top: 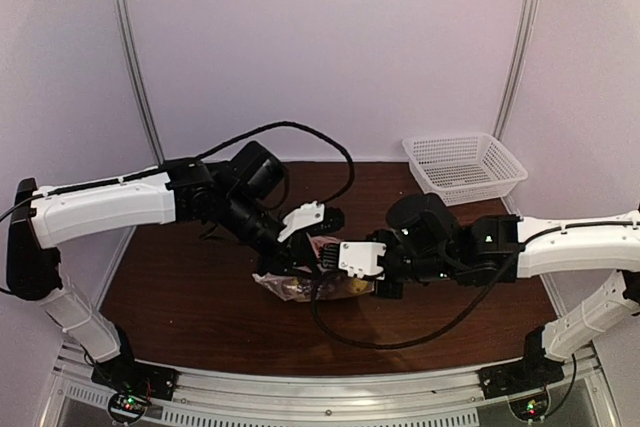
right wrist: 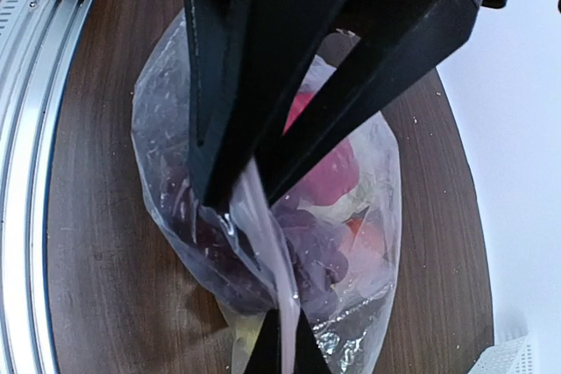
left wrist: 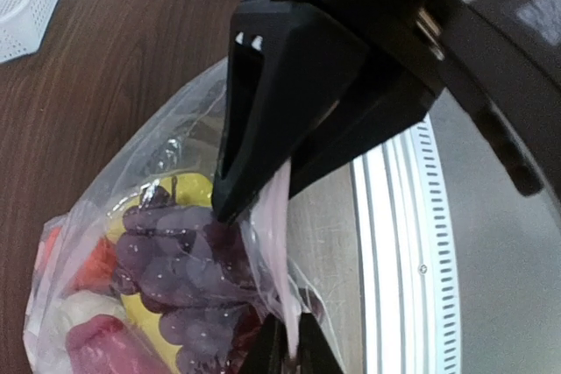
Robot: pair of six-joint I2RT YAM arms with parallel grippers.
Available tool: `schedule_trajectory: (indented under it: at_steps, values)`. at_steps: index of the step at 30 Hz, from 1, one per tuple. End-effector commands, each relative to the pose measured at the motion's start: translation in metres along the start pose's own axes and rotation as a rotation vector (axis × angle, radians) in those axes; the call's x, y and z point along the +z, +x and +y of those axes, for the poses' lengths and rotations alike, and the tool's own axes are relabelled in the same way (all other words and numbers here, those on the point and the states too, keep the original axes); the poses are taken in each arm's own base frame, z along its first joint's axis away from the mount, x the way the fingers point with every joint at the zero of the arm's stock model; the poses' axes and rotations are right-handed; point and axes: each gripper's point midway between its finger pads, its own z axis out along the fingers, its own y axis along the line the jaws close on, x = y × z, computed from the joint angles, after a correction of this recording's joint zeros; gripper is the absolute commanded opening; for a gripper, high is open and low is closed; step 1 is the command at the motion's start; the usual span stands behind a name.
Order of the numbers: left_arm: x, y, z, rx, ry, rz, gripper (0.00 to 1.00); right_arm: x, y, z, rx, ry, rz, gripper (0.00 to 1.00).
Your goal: Open the zip-top bag and remove the fake food
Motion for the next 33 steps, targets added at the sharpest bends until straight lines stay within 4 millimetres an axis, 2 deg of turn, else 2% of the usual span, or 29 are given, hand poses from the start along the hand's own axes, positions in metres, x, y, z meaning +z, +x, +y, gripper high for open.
schedule_trajectory:
  at_steps: [1,3,5,7,11,15,22,24,28,33]
  values:
    - [-0.030,-0.035,0.010,0.044,-0.109,-0.180,0.24,-0.008,-0.009,-0.012,0.042,0.045,-0.013,0.00]
    - [-0.050,-0.042,0.018,0.037,-0.182,-0.260,0.41,-0.013,-0.016,-0.019,0.074,0.077,-0.044,0.00]
    - [-0.071,-0.047,0.022,0.026,-0.247,-0.350,0.52,-0.020,-0.022,-0.027,0.100,0.103,-0.082,0.00]
    - [-0.089,-0.043,0.026,0.009,-0.300,-0.425,0.62,-0.025,-0.027,-0.034,0.125,0.127,-0.108,0.00]
    - [-0.123,-0.032,0.033,-0.020,-0.402,-0.543,0.67,-0.030,-0.033,-0.051,0.186,0.169,-0.126,0.00]
    - [-0.140,-0.019,0.027,-0.025,-0.472,-0.645,0.69,-0.039,-0.041,-0.069,0.247,0.205,-0.176,0.00]
    - [-0.148,0.009,0.011,0.056,-0.545,-0.800,0.71,-0.058,-0.050,-0.100,0.383,0.227,-0.272,0.00]
    - [-0.139,0.019,0.011,0.069,-0.540,-0.787,0.75,-0.059,-0.049,-0.106,0.411,0.232,-0.279,0.00]
    - [-0.107,0.021,0.018,0.077,-0.472,-0.732,0.91,-0.055,-0.050,-0.107,0.434,0.212,-0.284,0.00]
    - [-0.089,0.003,0.027,0.103,-0.438,-0.805,0.89,-0.053,-0.046,-0.105,0.456,0.205,-0.282,0.00]
